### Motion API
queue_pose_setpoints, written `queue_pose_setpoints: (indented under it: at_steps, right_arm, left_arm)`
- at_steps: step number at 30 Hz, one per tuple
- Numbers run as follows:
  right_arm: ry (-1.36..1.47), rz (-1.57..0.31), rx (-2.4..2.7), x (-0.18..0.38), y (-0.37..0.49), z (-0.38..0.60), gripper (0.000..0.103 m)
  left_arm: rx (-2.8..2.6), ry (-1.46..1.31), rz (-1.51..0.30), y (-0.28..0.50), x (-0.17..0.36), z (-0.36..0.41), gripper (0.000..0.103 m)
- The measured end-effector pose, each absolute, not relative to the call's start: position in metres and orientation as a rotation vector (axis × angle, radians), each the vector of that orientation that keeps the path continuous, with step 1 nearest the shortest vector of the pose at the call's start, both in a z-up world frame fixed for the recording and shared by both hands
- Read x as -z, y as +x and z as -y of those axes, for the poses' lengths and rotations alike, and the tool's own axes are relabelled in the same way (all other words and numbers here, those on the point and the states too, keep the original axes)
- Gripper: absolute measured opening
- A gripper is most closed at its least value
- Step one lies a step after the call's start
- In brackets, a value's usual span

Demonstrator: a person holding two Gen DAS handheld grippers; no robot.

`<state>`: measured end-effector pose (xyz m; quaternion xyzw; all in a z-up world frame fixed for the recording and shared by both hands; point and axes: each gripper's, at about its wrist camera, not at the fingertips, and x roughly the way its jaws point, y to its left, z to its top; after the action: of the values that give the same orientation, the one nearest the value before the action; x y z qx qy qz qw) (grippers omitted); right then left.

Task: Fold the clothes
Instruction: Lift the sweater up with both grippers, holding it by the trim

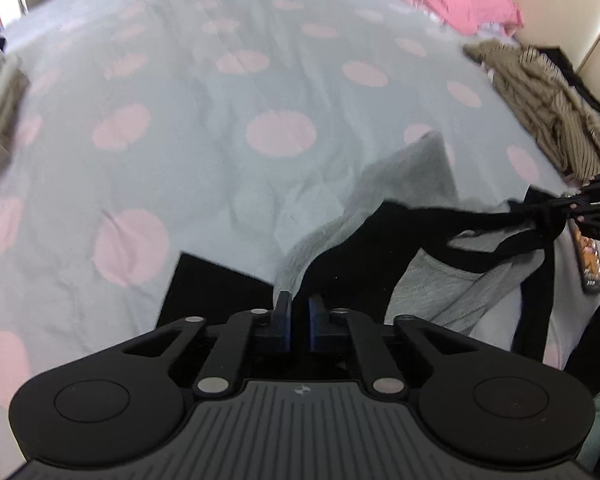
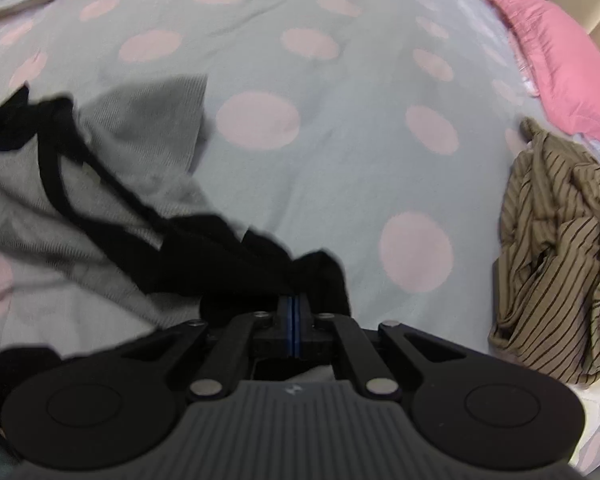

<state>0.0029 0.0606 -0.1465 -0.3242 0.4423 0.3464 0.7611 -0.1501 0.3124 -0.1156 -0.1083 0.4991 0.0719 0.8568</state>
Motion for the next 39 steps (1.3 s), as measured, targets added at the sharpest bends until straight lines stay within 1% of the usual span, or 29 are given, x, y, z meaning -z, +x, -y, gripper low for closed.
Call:
queue_pose_setpoints:
  at_steps: [7,10,15,18,22,25,30,35,39]
  right_arm:
    - [-0.489,-0.788,-0.758,0.096,0.000,-0.052,0.001]
    - [-0.402,-0.691,-0.751,0.061,-0.004,-0.050,0.001]
    - [-0.281,-0.489,-0.766,-0.020,-0.023,-0.052,0.001]
    - [-0.224,-0.346,-0.759,-0.079,-0.038,-0.047,0.001]
    - [-0.150,-0.169,-0.758,-0.154,-0.063,-0.031,0.001]
    - [-0.123,-0.054,-0.748,-0.195,-0.087,-0.014,0.001]
    - [-0.077,0.051,-0.715,-0.233,-0.122,0.020,0.001]
    - [0.000,0.097,-0.715,-0.249,-0.144,0.049,0.001]
    - [0.014,0.149,-0.711,-0.257,-0.156,0.053,0.001]
  left_arm:
    - [-0.241,-0.274,-0.792,-0.185,0.037,-0.324,0.002]
    - [-0.273,-0.266,-0.686,-0.200,-0.002,-0.331,0.002]
    - [-0.305,-0.210,-0.503,-0.216,-0.076,-0.331,0.001]
    - [-0.311,-0.180,-0.387,-0.230,-0.126,-0.326,0.001]
    - [-0.305,-0.119,-0.239,-0.253,-0.189,-0.309,0.001]
    - [-0.296,-0.072,-0.136,-0.273,-0.226,-0.292,0.001]
    - [-0.259,-0.034,-0.029,-0.293,-0.260,-0.262,0.001]
    - [-0.233,-0.003,0.029,-0.300,-0.274,-0.244,0.001]
    - [-0.235,0.004,0.045,-0.300,-0.280,-0.246,0.001]
